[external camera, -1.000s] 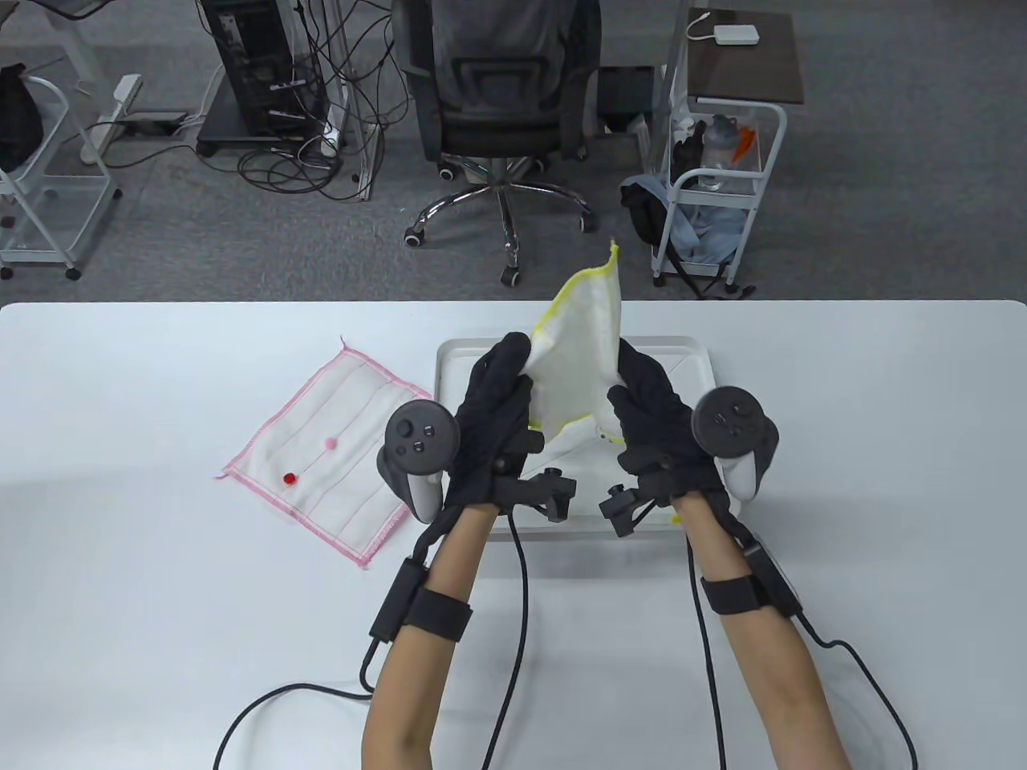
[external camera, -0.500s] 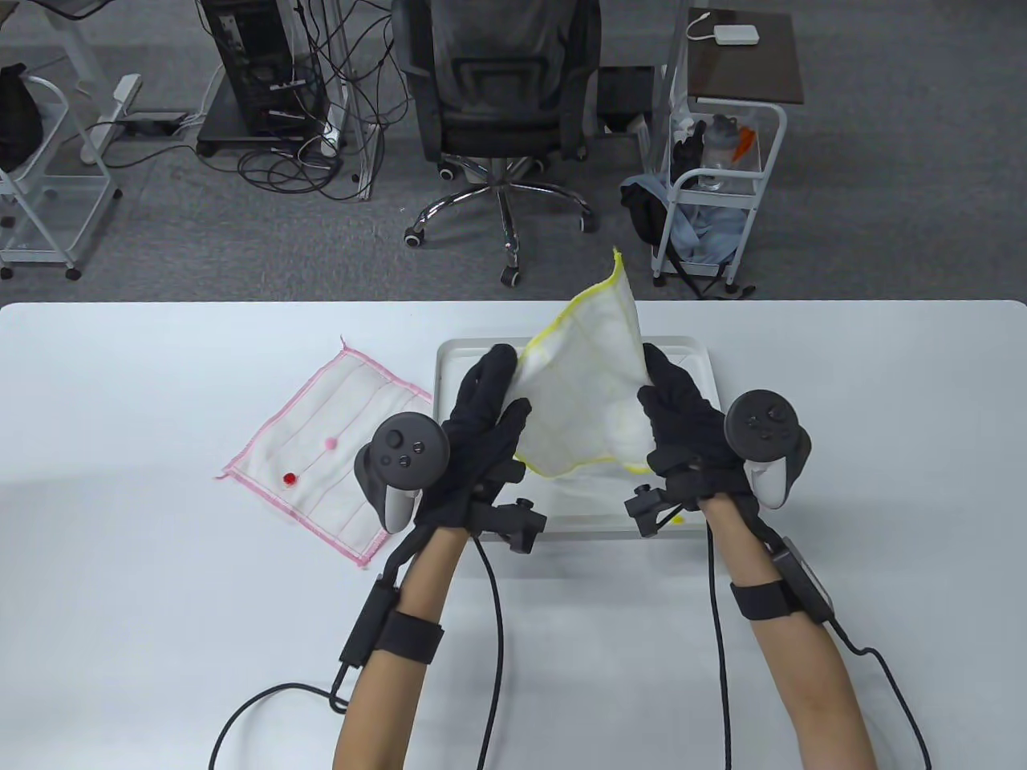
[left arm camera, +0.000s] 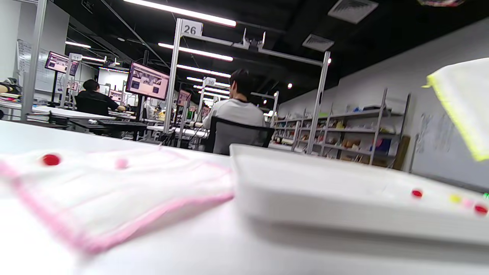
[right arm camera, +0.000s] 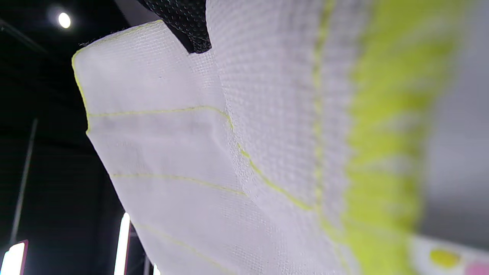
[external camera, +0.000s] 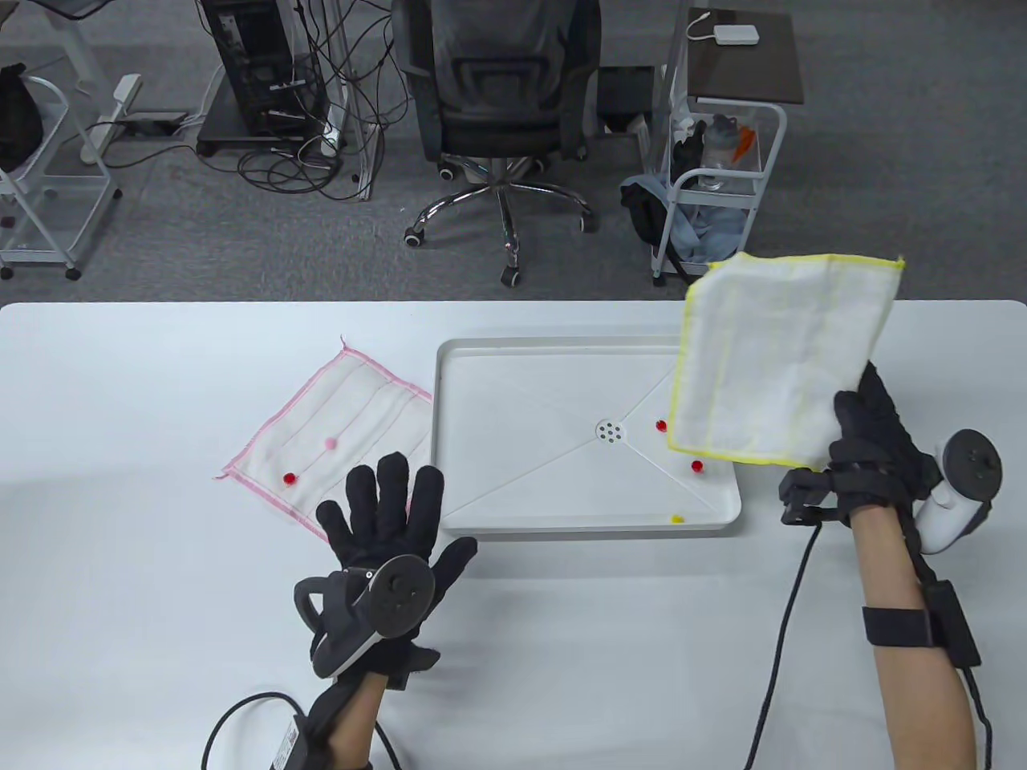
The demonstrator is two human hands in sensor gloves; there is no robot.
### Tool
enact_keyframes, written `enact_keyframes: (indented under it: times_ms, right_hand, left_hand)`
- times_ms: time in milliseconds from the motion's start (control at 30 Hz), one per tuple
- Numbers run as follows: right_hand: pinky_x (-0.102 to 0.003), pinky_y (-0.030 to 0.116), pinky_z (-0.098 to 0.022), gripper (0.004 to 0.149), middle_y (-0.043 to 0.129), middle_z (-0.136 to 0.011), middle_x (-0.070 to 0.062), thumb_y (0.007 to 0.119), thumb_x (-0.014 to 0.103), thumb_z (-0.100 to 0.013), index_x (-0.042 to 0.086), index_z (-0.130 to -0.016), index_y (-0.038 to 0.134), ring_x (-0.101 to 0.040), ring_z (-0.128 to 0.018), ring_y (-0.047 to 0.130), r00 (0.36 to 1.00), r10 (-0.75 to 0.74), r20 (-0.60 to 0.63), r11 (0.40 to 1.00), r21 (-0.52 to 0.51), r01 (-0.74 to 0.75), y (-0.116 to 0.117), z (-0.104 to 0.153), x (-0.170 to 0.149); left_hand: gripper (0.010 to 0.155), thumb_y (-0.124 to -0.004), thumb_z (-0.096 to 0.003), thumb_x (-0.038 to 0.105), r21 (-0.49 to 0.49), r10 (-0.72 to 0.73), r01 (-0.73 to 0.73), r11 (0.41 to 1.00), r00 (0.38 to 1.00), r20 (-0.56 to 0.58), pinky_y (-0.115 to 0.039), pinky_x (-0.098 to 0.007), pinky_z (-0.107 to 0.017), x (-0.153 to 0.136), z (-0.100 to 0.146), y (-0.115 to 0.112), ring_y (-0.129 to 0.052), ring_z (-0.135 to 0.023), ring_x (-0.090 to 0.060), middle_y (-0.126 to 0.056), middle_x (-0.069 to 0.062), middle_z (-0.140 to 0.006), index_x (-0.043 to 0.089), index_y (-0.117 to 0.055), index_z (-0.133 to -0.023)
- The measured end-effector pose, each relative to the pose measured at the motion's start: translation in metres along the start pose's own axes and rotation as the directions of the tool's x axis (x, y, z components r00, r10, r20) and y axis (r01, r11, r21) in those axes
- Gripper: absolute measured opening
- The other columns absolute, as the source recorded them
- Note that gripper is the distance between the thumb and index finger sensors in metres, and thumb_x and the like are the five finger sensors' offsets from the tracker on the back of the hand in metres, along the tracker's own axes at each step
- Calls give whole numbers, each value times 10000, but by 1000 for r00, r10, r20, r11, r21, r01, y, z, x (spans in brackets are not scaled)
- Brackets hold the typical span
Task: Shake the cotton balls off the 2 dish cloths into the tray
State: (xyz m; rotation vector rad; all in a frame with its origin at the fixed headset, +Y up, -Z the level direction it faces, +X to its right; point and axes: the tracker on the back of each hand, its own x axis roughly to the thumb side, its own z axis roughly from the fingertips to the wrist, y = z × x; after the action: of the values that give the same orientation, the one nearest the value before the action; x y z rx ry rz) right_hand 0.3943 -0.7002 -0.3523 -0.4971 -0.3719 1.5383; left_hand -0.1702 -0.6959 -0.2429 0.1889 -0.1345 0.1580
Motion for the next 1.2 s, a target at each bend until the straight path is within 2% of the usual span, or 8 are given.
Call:
enact_keyframes:
  times_ms: [167,333,533,633,733,900,1033,1200]
  right_hand:
    - [-356,890,-455,470,662,-1007,-180,706,177,-549,183,-1008,605,-326,-680,928,985,-44,-168,988,-154,17,-38,-20,-35]
    - [-379,867,-509,498,588,-1036,-210,698,181,-551,163,-1027,556,-350,-737,878,950,-37,-310,973,-227,-36,-52,-34,-64]
    - [-493,731,-642,556,419,-1086,-258,698,197,-554,155,-1058,465,-459,-873,689,925,153,-348,956,-185,-228,-49,-42,-71]
    - [-594,551,-704,625,210,-1123,-258,707,279,-561,170,-1084,382,-553,-954,425,896,323,-304,927,-91,-365,-39,-40,-62]
    - [-624,340,-746,702,-8,-1116,-197,693,374,-561,198,-1099,278,-517,-979,91,793,564,-230,812,-23,-583,-28,-32,-51]
    - [-627,249,-757,739,-110,-1105,-91,621,511,-542,272,-1098,196,-424,-978,-70,479,878,-17,479,3,-878,-7,-2,-31]
    - [-630,226,-758,744,-115,-1110,-53,593,560,-528,308,-1099,189,-391,-985,-91,254,940,226,268,-31,-963,9,43,-23]
    - [-623,193,-760,733,-126,-1104,-11,565,583,-517,356,-1084,160,-353,-979,-122,71,863,500,43,68,-997,23,93,-41]
  left_hand:
    - [794,-504,-502,727,-83,-93,90,992,995,-27,-241,-716,-733,-4,1,-25,-179,-1110,-422,-105,-72,-1228,395,-167,-1141]
    - [800,-466,-495,746,-142,-182,180,973,983,-5,-224,-712,-733,1,-1,-39,-150,-1110,-410,-74,-28,-1225,403,-130,-1134]
    - [802,-455,-492,751,-172,-208,206,963,978,7,-221,-710,-733,1,-2,-45,-144,-1110,-404,-73,-55,-1223,404,-120,-1132]
    - [800,-452,-495,751,-180,-206,203,962,979,5,-221,-707,-734,0,-2,-45,-142,-1109,-405,-72,-57,-1223,404,-116,-1132]
    - [800,-450,-494,752,-185,-215,212,960,977,6,-224,-707,-734,0,-2,-46,-142,-1109,-403,-72,-56,-1222,404,-115,-1132]
    - [799,-440,-493,754,-202,-231,229,952,973,14,-222,-705,-735,0,-1,-48,-138,-1108,-401,-68,-54,-1221,404,-109,-1131]
    - [799,-431,-492,758,-208,-239,237,949,971,18,-223,-705,-734,1,-1,-47,-137,-1107,-402,-67,-53,-1220,405,-105,-1131]
    - [802,-422,-489,763,-220,-252,253,942,967,32,-225,-704,-734,3,0,-48,-134,-1106,-402,-63,-52,-1219,404,-101,-1131]
